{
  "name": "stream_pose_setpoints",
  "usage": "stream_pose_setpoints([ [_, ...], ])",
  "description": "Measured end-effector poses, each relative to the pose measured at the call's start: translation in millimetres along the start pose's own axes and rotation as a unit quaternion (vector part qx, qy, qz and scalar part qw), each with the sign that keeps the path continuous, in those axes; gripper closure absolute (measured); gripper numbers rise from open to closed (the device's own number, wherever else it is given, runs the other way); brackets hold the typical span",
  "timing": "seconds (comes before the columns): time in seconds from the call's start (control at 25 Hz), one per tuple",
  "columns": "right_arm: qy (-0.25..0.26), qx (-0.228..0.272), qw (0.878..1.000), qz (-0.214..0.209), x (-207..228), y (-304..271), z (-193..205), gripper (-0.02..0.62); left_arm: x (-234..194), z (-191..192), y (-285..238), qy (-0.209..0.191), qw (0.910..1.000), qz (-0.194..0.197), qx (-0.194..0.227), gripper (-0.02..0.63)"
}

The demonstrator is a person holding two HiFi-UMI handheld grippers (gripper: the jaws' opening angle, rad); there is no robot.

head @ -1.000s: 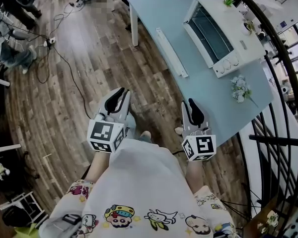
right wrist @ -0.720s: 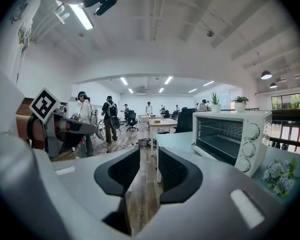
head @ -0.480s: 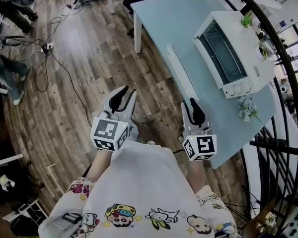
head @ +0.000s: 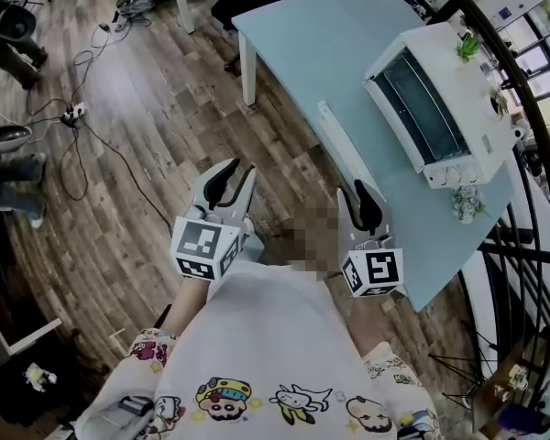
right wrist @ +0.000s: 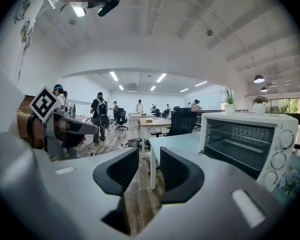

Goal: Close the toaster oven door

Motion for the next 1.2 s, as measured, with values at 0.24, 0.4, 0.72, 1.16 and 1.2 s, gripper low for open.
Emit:
stream_pose_setpoints([
  [0.24,-0.013,-0.009,0.999,0.047,-9,-10,10,0.462,-25,-2,-5,-0.012,0.9993,0.035,-0.011,0.503],
  [0.4,-0.027,-0.022,0.997,0.075,-9,-10,19,0.460,-33,1,-14,-0.017,0.9981,0.055,-0.024,0.503],
  [0.72,-0.049,-0.032,0.991,0.124,26,-31,33,0.459,-42,2,-77,-0.022,0.9941,0.096,-0.046,0.503],
  [1.16,-0.058,-0.021,0.979,0.193,106,-75,10,0.459,-35,-43,-203,-0.046,0.9837,0.168,-0.042,0.503],
  [1.2,-0.060,-0.020,0.978,0.201,113,-76,9,0.459,-31,-46,-212,-0.047,0.9821,0.177,-0.043,0.503],
])
Point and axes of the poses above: the fingertips, and each gripper's own axes: y backward along the fingers, x to its right, z out of its underside, the point moved 6 cm from there along y, backward along the fingers, and after that the axes turned 7 degrees about x, right-handed, at the moved point
